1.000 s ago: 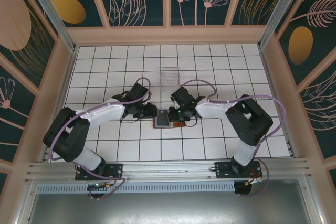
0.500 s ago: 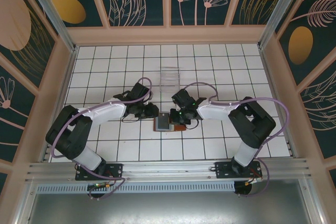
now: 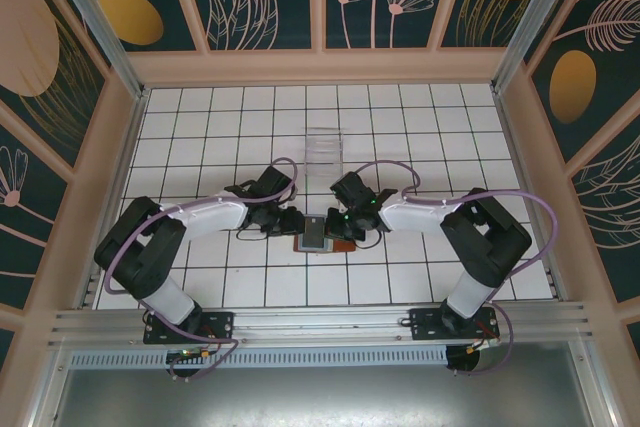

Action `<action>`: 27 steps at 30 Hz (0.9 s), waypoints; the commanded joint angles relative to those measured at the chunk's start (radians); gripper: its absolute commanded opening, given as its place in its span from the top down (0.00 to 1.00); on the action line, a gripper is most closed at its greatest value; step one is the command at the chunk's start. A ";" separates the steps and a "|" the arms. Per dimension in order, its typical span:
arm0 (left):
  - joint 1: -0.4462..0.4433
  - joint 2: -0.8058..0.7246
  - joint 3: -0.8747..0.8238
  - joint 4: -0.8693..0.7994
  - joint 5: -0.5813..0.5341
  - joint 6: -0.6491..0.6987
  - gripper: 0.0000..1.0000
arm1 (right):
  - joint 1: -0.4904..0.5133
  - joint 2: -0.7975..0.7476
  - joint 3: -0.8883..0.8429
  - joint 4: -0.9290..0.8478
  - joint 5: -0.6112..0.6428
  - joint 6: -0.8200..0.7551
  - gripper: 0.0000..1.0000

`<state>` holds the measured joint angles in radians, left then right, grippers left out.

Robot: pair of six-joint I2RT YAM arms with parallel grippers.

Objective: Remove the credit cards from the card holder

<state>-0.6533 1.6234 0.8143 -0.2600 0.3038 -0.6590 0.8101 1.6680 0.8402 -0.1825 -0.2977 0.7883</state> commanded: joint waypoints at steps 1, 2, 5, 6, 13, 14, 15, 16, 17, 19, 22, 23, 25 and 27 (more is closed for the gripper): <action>-0.004 0.015 -0.013 0.008 0.003 0.002 0.70 | 0.008 -0.032 -0.017 0.001 -0.001 0.019 0.95; -0.004 0.016 -0.015 0.008 0.001 0.003 0.70 | 0.008 -0.030 -0.018 0.001 -0.001 0.020 0.95; -0.005 0.025 -0.020 0.010 -0.008 0.008 0.71 | 0.008 -0.036 -0.015 -0.001 -0.002 0.021 0.95; -0.004 0.028 -0.021 0.010 -0.011 0.009 0.71 | 0.008 -0.040 -0.015 -0.003 0.001 0.024 0.95; -0.004 0.041 -0.029 0.011 -0.023 0.011 0.71 | 0.006 -0.096 -0.019 -0.002 0.031 0.044 0.87; -0.004 0.041 -0.029 0.011 -0.023 0.012 0.71 | 0.006 -0.096 -0.020 0.006 0.027 0.046 0.86; -0.004 0.042 -0.030 0.013 -0.023 0.012 0.71 | 0.006 -0.095 -0.022 0.014 0.022 0.048 0.86; -0.004 0.044 -0.030 0.013 -0.023 0.011 0.71 | 0.006 -0.092 -0.024 0.020 0.017 0.051 0.85; -0.004 0.045 -0.031 0.013 -0.022 0.012 0.71 | 0.006 -0.089 -0.026 0.028 0.013 0.054 0.84; -0.004 0.047 -0.030 0.012 -0.020 0.011 0.71 | 0.006 -0.082 -0.033 0.049 0.002 0.060 0.82; -0.005 0.047 -0.029 0.010 -0.021 0.012 0.71 | 0.006 -0.064 -0.035 0.061 -0.003 0.063 0.80; -0.005 0.047 -0.029 0.008 -0.022 0.011 0.71 | 0.006 -0.059 -0.036 0.062 -0.004 0.064 0.80; -0.004 0.049 -0.027 0.008 -0.022 0.012 0.71 | 0.006 -0.046 -0.036 0.065 -0.003 0.068 0.80; -0.004 0.049 -0.027 0.008 -0.023 0.012 0.71 | 0.005 -0.036 -0.037 0.068 -0.001 0.068 0.80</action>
<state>-0.6533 1.6390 0.8055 -0.2276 0.3065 -0.6586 0.8116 1.6104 0.8188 -0.1349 -0.2943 0.8448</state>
